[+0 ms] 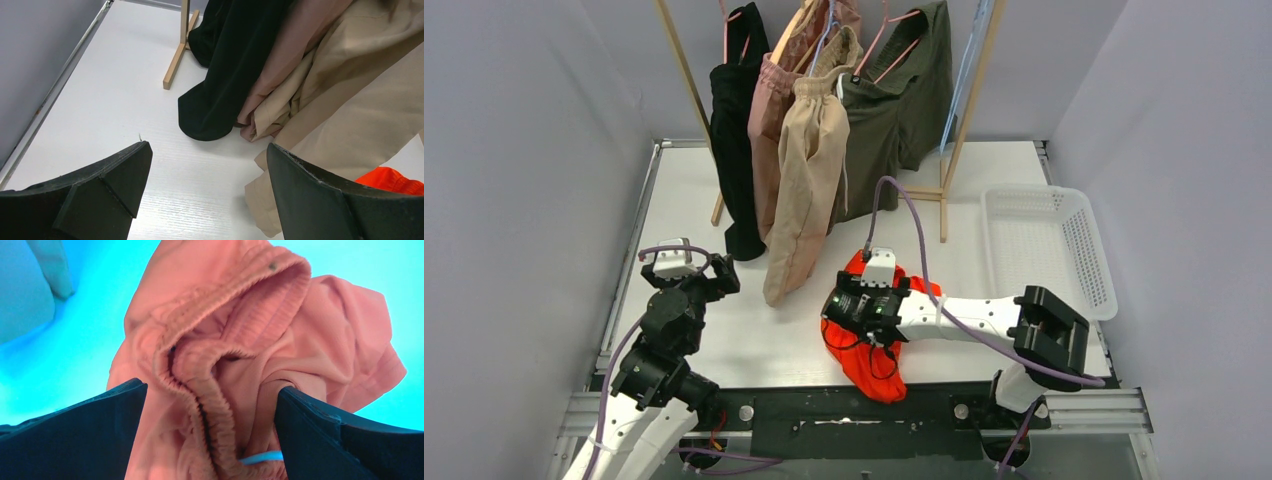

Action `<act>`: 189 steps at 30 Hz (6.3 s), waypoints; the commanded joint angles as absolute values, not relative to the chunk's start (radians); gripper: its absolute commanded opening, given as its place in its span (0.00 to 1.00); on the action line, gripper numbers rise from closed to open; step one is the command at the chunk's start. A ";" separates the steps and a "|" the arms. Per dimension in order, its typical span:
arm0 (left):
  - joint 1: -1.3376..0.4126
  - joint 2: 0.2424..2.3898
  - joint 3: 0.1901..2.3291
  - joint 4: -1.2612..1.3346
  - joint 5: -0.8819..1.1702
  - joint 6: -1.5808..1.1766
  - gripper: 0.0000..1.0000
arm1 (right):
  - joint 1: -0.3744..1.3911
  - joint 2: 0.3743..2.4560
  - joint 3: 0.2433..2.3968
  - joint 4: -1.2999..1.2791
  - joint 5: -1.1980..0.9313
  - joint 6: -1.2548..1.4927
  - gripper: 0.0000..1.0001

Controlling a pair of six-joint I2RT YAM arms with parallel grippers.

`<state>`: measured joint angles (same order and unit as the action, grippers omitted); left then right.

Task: Remove the shorts from the hanger
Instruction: Pick up the shorts at the center of the board, then place the shorts in the basket.

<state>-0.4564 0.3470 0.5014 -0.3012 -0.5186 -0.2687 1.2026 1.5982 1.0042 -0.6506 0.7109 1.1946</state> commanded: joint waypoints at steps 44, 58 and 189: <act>-0.457 0.339 0.503 -0.238 -0.461 -0.255 0.87 | 1.201 1.249 0.885 -0.652 0.833 1.264 0.00; -0.457 0.345 0.502 -0.234 -0.459 -0.253 0.87 | 1.176 0.929 0.977 -0.870 1.029 1.177 0.00; -0.460 0.396 0.509 -0.246 -0.509 -0.267 0.87 | 0.092 1.073 0.682 -0.448 -0.013 0.578 0.99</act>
